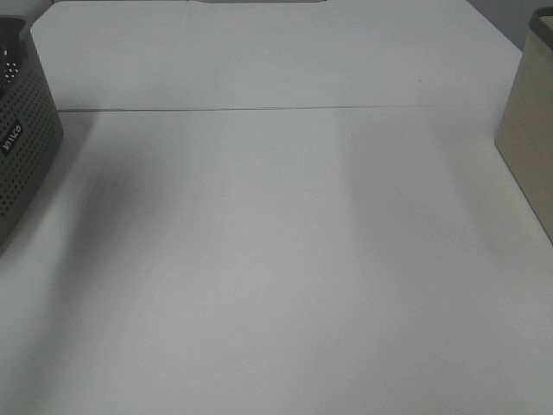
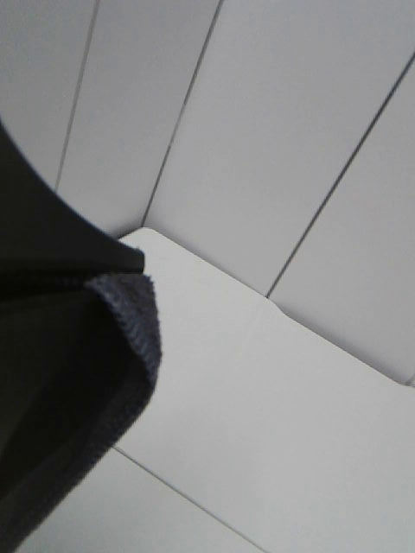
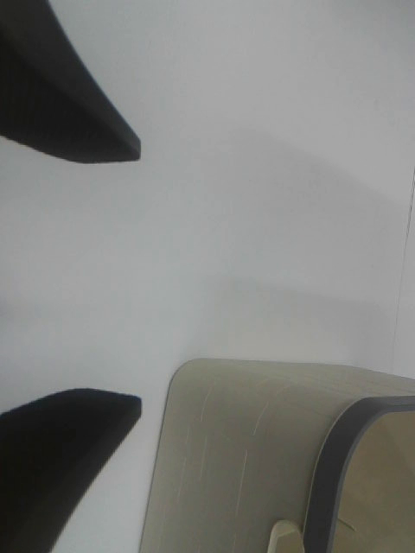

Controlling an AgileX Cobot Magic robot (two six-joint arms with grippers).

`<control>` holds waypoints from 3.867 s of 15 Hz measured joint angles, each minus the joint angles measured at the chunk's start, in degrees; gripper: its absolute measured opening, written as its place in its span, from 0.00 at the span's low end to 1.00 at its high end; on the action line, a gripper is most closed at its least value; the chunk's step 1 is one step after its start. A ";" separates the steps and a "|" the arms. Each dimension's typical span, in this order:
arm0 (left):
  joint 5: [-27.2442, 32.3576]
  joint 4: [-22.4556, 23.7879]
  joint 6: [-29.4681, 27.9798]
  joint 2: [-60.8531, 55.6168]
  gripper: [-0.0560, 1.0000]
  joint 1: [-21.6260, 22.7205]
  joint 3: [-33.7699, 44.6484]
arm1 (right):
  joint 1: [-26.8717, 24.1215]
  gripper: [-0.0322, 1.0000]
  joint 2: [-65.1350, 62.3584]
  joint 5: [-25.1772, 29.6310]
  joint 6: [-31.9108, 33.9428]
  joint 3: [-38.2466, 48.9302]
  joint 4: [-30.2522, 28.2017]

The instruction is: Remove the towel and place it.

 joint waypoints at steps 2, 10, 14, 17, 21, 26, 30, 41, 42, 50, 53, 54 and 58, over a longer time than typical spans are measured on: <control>0.69 0.00 -0.86 1.38 0.05 -4.76 -0.17 | 0.00 0.72 0.00 0.00 0.00 0.00 0.00; -0.80 0.00 -6.93 5.33 0.05 -20.97 -0.23 | 0.00 0.72 26.07 -15.47 -25.67 -0.80 34.26; -1.78 -0.52 -7.51 5.96 0.05 -24.41 -0.23 | 0.00 0.72 46.81 -15.30 -63.20 -0.80 64.34; -2.46 -3.50 -7.51 5.96 0.05 -26.13 -0.23 | 0.00 0.72 58.16 -12.89 -81.07 -1.49 78.95; -3.27 -7.39 -7.56 5.96 0.05 -28.59 -0.23 | 0.40 0.72 75.40 -5.10 -93.97 -9.45 86.63; -3.78 -9.51 -7.56 5.96 0.05 -28.99 -0.23 | 13.92 0.72 87.26 -7.28 -97.57 -18.33 86.57; -4.58 -9.51 -7.56 5.96 0.05 -28.99 -0.23 | 18.05 0.72 93.39 -8.77 -96.66 -21.26 85.20; -4.58 -9.11 -7.51 5.96 0.05 -28.99 -0.23 | 18.05 0.04 93.85 -9.28 -89.50 -21.31 84.86; -4.58 -9.11 -7.51 5.96 0.05 -28.99 -0.23 | 18.05 0.04 93.85 -9.28 -87.83 -21.31 85.08; -4.70 -4.30 -7.51 5.96 0.05 -28.99 -0.23 | 18.05 0.04 89.84 -13.92 -55.23 -29.28 68.87; -4.81 4.13 -7.51 5.96 0.05 -28.99 -0.23 | 18.05 0.04 89.09 -10.31 -26.07 -44.40 38.90; -5.04 6.07 -7.51 5.96 0.05 -28.99 -0.23 | 18.05 0.04 89.09 -7.56 -20.00 -49.16 32.31; -11.40 12.09 -8.02 8.02 0.05 -28.99 -0.23 | 18.05 0.04 89.61 2.12 -6.07 -67.38 11.57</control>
